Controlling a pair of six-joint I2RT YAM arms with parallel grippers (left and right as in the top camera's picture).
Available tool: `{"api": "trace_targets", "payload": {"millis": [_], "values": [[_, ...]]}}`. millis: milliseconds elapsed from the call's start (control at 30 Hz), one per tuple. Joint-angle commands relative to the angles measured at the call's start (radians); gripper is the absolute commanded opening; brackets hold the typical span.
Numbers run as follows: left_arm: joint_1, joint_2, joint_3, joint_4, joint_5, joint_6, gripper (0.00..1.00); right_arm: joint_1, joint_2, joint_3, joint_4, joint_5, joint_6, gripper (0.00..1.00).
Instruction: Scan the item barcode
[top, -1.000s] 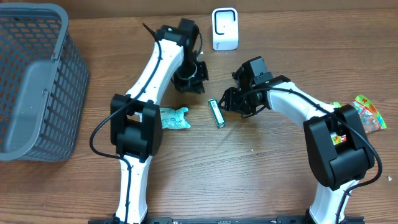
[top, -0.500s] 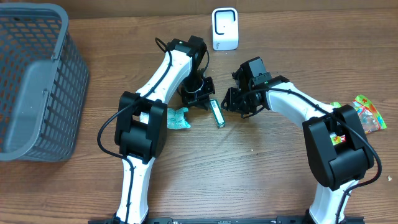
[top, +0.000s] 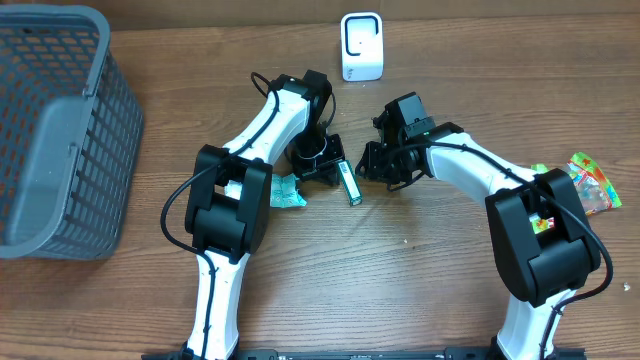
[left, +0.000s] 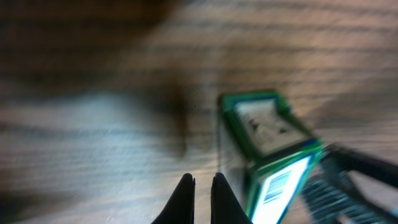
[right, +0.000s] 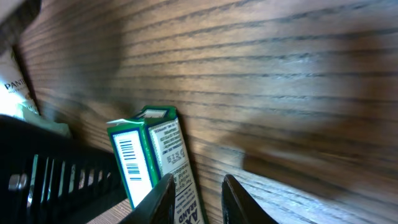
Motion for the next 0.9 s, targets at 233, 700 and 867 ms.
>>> {"api": "trace_targets", "payload": {"millis": [233, 700, 867], "values": [[-0.011, 0.009, -0.009, 0.046, -0.020, -0.021, 0.04, 0.006, 0.006, -0.004, -0.008, -0.077, -0.030, 0.20], [-0.012, 0.010, -0.010, 0.073, -0.043, -0.021, 0.04, 0.052, 0.006, 0.027, 0.004, -0.167, -0.079, 0.18], [0.004, 0.010, -0.010, 0.074, -0.069, -0.021, 0.04, 0.077, 0.006, 0.042, 0.012, -0.167, -0.079, 0.18]]}}
